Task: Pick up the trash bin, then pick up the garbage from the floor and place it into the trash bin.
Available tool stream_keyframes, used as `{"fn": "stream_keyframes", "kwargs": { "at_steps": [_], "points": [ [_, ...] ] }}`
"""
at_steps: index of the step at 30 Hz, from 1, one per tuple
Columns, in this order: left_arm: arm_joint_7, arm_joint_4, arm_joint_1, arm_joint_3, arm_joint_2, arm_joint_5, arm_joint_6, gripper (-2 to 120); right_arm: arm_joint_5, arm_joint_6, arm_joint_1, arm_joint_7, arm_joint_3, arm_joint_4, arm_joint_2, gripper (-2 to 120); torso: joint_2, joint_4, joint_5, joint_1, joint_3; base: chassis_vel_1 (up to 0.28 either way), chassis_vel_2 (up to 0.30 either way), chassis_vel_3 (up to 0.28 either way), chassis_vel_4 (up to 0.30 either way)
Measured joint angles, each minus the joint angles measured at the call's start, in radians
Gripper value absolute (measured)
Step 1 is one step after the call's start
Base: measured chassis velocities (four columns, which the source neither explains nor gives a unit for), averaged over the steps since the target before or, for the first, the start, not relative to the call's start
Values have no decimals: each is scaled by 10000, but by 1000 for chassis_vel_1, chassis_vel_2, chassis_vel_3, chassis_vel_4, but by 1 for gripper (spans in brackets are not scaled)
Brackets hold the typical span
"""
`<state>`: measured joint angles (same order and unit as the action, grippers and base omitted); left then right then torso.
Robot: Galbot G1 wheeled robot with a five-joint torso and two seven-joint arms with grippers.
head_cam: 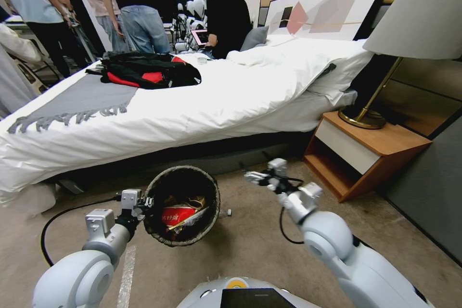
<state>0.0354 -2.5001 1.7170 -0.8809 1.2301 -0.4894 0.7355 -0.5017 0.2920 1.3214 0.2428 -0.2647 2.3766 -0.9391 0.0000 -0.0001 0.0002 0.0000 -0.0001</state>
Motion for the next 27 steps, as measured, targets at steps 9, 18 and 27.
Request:
{"fn": "stream_keyframes", "kwargs": {
  "at_steps": [9, 18, 27],
  "points": [
    [-12, 0, -79, -1, -66, -3, 0, 1, 1999, -1006, 2894, -560, -2565, 607, -2059, 100, 0, -2, -2, 0, 0, 0, 0, 0, 0],
    [-19, 0, -78, -122, -59, -49, 0, 1, 2732, -1054, 3182, -568, -2574, 700, -3030, 100, 0, 2, -3, 0, 0, 0, 0, 0, 0],
    [-27, 0, -165, -88, -71, -145, 0, 1, 2856, -1038, 3263, -587, -2843, 661, -3383, 100, 0, 0, -2, 0, 0, 0, 0, 0, 0]
  ]
}}
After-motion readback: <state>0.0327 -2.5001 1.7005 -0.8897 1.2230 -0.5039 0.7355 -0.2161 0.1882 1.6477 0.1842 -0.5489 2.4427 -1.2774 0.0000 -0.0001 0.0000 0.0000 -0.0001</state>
